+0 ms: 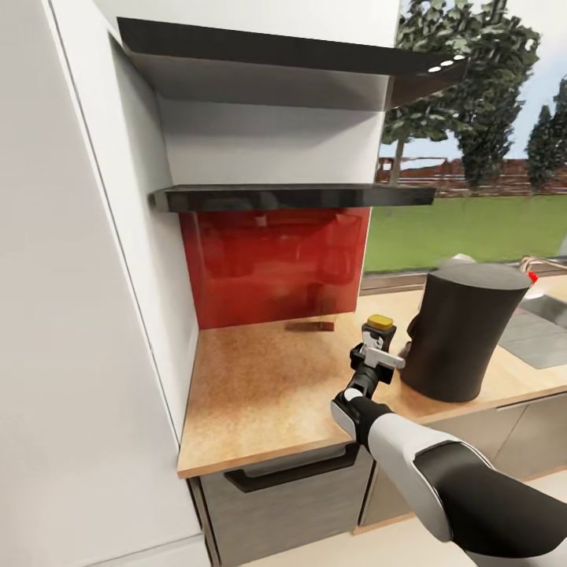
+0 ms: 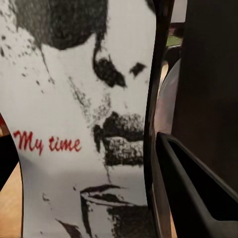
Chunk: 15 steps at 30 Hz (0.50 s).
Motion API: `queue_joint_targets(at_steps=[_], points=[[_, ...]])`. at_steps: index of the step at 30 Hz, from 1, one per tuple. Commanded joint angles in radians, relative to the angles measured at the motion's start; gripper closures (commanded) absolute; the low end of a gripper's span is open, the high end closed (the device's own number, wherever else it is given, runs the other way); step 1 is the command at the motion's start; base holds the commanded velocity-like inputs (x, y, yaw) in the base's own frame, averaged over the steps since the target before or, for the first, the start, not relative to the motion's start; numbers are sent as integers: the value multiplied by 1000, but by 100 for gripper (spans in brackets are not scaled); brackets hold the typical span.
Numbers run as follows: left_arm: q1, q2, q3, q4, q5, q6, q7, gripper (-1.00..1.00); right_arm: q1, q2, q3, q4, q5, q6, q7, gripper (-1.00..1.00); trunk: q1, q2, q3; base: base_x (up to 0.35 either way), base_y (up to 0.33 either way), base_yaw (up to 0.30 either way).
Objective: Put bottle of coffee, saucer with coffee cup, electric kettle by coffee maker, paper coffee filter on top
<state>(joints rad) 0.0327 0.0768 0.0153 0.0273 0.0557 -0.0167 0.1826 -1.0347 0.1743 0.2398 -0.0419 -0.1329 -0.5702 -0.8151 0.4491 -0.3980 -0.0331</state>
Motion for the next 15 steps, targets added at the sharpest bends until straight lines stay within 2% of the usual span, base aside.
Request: queue_joint_targets(at_steps=[1,8,15], points=[[-1,0,1,0,6,-2,1,-100,2,0,12,0,-10,-5,-2,100,1,-2,-2,169,0,0],[-1,-2,0,0,6,-2,2,-100,17,0,10,0,-10,-5,-2,100,1,-2,-2,40,0,0],[-1,-1,0,0,6,-2,0,-100,25,0,9,0,-11,-5,-2,100,1,-2,-2,237,0,0]])
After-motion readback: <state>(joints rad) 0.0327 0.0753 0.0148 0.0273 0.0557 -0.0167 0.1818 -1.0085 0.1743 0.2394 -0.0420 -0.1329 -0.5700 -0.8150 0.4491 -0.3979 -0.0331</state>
